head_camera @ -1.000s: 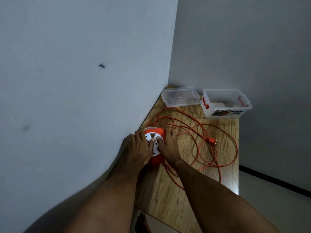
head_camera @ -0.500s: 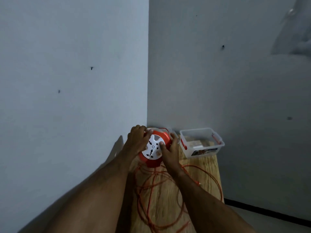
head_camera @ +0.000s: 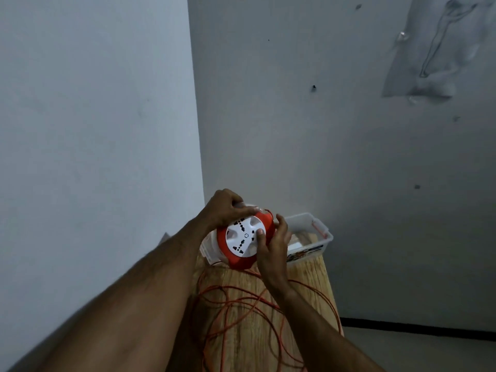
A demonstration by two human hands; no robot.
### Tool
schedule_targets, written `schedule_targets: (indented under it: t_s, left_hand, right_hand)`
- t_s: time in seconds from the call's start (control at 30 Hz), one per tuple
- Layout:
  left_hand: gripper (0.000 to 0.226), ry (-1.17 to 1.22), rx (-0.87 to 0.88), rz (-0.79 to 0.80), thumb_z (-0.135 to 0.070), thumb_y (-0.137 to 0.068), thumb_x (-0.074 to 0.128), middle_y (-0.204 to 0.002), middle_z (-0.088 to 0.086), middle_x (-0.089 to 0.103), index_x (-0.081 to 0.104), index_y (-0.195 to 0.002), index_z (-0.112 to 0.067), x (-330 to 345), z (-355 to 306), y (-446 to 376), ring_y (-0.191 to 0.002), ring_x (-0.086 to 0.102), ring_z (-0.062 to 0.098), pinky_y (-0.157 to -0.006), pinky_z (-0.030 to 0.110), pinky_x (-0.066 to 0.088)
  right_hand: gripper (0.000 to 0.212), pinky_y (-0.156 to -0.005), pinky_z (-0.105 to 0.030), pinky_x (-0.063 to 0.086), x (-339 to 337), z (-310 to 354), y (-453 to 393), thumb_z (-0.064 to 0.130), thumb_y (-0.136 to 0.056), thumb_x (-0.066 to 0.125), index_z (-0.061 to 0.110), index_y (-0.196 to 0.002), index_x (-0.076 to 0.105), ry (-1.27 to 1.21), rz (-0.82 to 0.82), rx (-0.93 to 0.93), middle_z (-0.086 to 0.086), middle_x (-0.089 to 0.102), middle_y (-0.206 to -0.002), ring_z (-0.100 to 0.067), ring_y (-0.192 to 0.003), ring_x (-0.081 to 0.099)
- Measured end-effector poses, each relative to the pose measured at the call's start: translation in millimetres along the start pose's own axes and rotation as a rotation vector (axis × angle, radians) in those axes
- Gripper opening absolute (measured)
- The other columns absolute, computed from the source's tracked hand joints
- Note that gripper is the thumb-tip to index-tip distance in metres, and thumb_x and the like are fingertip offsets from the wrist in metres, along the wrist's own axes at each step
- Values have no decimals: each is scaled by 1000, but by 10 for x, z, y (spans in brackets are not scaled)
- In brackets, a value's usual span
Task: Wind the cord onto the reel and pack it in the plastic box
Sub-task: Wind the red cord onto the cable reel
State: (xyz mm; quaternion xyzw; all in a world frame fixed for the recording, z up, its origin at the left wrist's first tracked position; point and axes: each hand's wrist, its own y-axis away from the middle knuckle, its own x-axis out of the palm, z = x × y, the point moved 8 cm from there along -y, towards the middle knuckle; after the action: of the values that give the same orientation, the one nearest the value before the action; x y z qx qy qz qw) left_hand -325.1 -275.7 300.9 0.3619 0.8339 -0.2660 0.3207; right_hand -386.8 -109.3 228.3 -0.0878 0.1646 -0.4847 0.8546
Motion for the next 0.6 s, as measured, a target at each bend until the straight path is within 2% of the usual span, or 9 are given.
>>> schedule_targets:
  t_s: [0.07, 0.1, 0.17, 0.2, 0.3, 0.4, 0.5, 0.6]
  left_hand:
    - [39, -27, 21, 15, -56, -80, 79, -57, -6, 63, 65, -61, -25, 27, -60, -67, -54, 63, 10, -56, 23, 46]
    - [39, -29, 20, 21, -56, -79, 80, -55, -7, 61, 64, -59, -27, 27, -71, -95, -52, 61, 9, -56, 24, 46]
    - [40, -19, 6, 41, -57, -77, 82, -54, -5, 63, 67, -59, -24, 24, -87, -134, -51, 60, 10, -56, 27, 48]
    - [42, -17, -6, 58, -58, -76, 82, -55, -3, 65, 70, -60, -21, 30, -112, -143, -52, 62, 11, -56, 28, 48]
    - [47, -24, -37, 109, -62, -75, 81, -60, -1, 70, 76, -65, -17, 71, -224, -168, -56, 67, 15, -58, 29, 50]
    - [41, -46, -58, 120, -63, -73, 82, -64, -6, 73, 78, -69, -22, 123, -313, -136, -61, 69, 12, -62, 29, 53]
    - [40, -64, -77, 140, -63, -72, 82, -74, -5, 76, 79, -78, -23, 164, -310, -57, -71, 73, 15, -66, 30, 57]
    - [36, -38, -68, 152, -60, -73, 83, -66, -10, 73, 76, -68, -25, 161, -312, -21, -65, 71, 11, -63, 28, 54]
  right_hand:
    - [52, -99, -44, 51, -172, 276, 40, 50, -104, 39, 21, -146, 36, 349, -107, -263, -9, 36, -144, -24, -129, 46]
    - [51, -101, -47, 49, -181, 437, 94, 47, -103, 40, 18, -145, 39, 477, -86, -448, -12, 37, -144, -28, -129, 47]
    - [60, -102, -50, 48, -53, 578, 215, 32, -92, 63, 18, -146, 42, 666, 98, -742, -16, 38, -147, -32, -132, 46]
    - [72, -102, -51, 48, 16, 567, 247, 28, -83, 74, 20, -147, 42, 746, 200, -812, -18, 39, -148, -34, -134, 45]
    - [87, -106, -56, 44, 92, 490, 210, 31, -72, 83, 23, -148, 42, 880, 322, -851, -20, 39, -150, -37, -138, 41]
    - [80, -109, -61, 38, 71, 515, 208, 26, -73, 78, 21, -146, 45, 918, 353, -935, -22, 41, -149, -40, -137, 42]
    - [73, -105, -57, 41, 47, 524, 251, 19, -75, 72, 20, -143, 47, 924, 381, -993, -21, 45, -145, -38, -131, 48]
    - [70, -100, -50, 46, 39, 573, 264, 32, -76, 74, 19, -140, 49, 932, 380, -1022, -19, 49, -139, -36, -123, 53]
